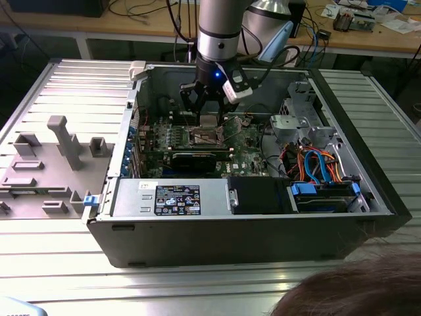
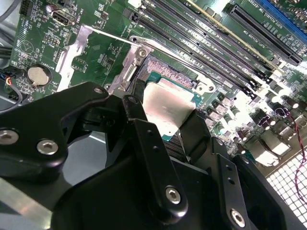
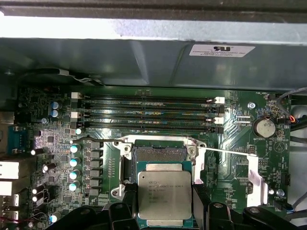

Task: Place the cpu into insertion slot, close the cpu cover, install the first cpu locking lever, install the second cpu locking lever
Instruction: 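Install the second cpu locking lever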

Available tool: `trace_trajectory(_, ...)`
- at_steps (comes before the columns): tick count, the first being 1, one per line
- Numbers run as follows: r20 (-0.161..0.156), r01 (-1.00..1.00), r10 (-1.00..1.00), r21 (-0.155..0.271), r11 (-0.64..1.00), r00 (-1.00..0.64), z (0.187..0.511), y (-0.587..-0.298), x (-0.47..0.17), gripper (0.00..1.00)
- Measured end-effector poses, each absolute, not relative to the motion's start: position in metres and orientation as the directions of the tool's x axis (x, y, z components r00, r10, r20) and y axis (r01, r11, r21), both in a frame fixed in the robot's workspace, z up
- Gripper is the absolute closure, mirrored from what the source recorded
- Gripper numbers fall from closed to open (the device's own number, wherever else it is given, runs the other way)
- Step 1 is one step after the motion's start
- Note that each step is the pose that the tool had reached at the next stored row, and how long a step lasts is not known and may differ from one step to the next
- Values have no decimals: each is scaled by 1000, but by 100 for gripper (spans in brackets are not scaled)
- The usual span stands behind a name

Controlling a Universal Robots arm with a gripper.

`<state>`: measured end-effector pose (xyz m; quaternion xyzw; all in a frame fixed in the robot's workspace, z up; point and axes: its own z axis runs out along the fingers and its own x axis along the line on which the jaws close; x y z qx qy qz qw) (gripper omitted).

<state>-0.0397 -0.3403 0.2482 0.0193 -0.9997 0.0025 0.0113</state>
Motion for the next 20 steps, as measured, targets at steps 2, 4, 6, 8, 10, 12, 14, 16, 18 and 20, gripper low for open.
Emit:
trace_trajectory(2,23,-39,-39,-5,999,-999,248,-340,-40,45)
trace_trajectory(4,23,-39,-39,-5,999,-999,247,-340,-40,45)
trace_trajectory(6,23,-39,-39,-5,999,-999,247,-340,-40,45)
trace_trajectory(8,23,-39,-39,-5,999,-999,247,-340,-40,45)
trace_trajectory(10,23,-39,-39,-5,999,-999,247,-340,-40,45)
trace_trajectory(12,23,-39,-39,-5,999,-999,246,-340,-40,45)
trace_trajectory(14,23,-39,-39,-5,999,-999,246,-340,-40,45)
trace_trajectory(16,23,-38,-38,-5,999,-999,246,-340,-40,45)
trace_trajectory(18,23,-39,-39,-5,999,-999,245,-337,-40,45)
trace_trajectory(20,23,6,6,-5,1000,-1000,245,-337,-40,45)
